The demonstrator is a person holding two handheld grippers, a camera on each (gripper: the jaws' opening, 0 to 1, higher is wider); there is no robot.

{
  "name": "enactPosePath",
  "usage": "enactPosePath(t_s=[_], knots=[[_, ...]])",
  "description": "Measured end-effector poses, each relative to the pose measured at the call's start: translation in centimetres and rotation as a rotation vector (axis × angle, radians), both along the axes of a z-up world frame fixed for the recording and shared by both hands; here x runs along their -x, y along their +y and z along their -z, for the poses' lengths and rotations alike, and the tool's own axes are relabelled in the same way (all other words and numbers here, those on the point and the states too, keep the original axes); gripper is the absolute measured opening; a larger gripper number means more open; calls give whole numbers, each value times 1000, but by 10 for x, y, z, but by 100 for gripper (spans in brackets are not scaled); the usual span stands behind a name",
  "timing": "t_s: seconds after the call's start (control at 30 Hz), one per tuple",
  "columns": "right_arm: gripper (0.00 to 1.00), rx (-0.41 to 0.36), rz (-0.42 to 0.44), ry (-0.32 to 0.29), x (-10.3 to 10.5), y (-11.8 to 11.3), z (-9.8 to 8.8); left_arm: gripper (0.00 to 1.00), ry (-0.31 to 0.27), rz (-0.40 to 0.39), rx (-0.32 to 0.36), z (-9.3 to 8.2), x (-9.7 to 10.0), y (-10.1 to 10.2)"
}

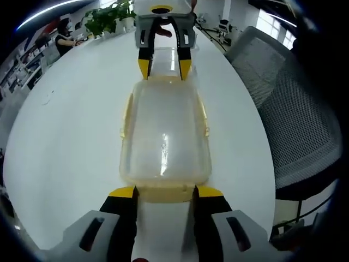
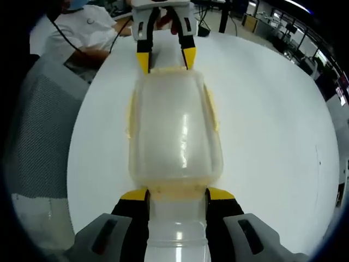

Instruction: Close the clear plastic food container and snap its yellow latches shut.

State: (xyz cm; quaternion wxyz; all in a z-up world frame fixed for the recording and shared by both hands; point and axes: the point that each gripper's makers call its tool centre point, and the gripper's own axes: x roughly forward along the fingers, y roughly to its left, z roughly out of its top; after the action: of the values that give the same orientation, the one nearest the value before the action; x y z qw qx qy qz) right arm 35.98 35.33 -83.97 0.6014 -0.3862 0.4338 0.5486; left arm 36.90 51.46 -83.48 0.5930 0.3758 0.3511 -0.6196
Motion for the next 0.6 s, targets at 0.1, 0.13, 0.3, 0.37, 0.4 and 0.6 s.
enactPosePath(t_s=[0.1, 0.13, 0.3, 0.37, 0.4, 0.6], knots=[[40, 19, -2, 1, 0, 0, 0, 39, -1, 3, -2, 0, 1, 0], [40, 24, -5, -1, 0, 0, 1, 39, 1, -2, 1, -1, 1, 0], [40, 52, -19, -4, 0, 0, 1, 39, 0, -4, -7, 0, 0, 0], [40, 64, -22, -2, 0, 1, 1, 39, -4, -9, -41, 0, 0, -1], [40, 77, -27, 1, -1, 0, 2, 40, -7, -10, -54, 0, 1, -2], [40, 103, -39, 3, -1, -1, 2, 40, -5, -9, -112, 1, -1, -3]])
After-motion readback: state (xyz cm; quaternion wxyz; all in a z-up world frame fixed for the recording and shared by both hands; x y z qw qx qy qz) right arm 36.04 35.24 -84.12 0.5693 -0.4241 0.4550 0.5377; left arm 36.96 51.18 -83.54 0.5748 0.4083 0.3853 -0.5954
